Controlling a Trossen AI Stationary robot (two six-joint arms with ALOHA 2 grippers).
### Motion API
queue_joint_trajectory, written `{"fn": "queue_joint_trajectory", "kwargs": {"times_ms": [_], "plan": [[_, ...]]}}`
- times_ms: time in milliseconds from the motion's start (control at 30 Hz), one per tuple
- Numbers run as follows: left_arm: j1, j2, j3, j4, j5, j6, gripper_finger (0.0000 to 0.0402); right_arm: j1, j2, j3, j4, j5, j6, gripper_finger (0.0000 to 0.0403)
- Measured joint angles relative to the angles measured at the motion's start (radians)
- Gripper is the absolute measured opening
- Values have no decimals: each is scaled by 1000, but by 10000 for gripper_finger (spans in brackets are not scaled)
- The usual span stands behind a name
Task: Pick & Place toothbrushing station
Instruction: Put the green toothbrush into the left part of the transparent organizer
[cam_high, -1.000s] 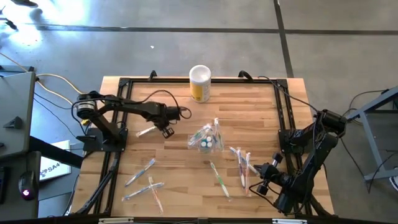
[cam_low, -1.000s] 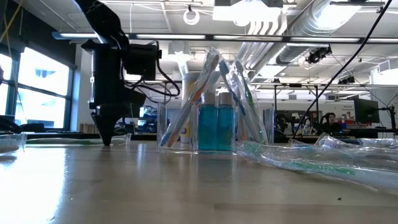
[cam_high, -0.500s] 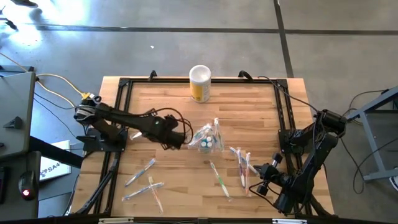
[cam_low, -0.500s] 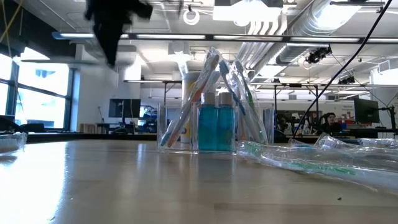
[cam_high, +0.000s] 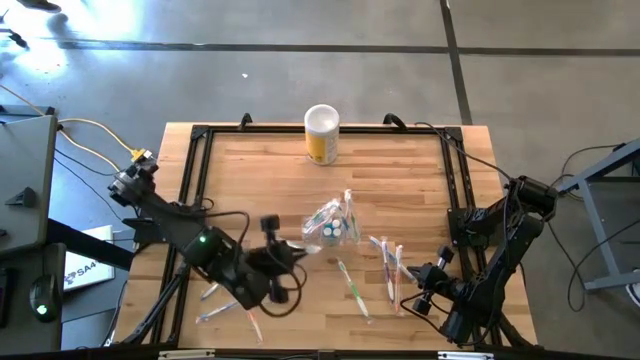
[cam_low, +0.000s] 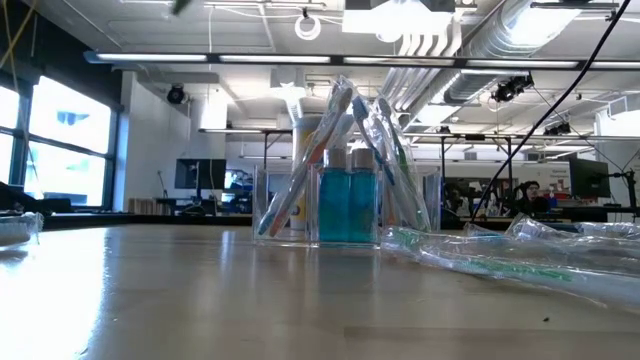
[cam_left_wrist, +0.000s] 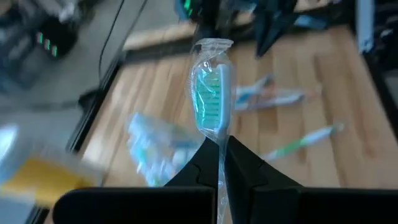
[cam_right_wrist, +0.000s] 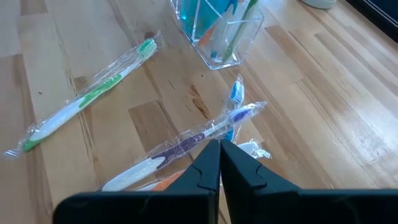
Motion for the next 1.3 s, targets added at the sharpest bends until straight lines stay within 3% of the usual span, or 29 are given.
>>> {"fn": "queue_joint_trajectory", "kwargs": {"times_ms": [133,267,533,833,1133,1300], "plan": [[40,0,-120,207,54,164,0,0,0,0,2,19,-12,4],[156,-27,-243,273,166,176,2,0,0,0,16,45,-65,4],[350,-209,-531,684,469,202,2,-5,0,0,20,50,-131,4],[361,-286,-890,1278,487,189,3,-3,0,0,55,50,-131,4],[363,-285,-1050,1495,418,167,3,-6,0,0,113,70,-158,4],[369,-216,-1094,1613,415,159,3,-15,0,0,116,87,-168,4]]}}
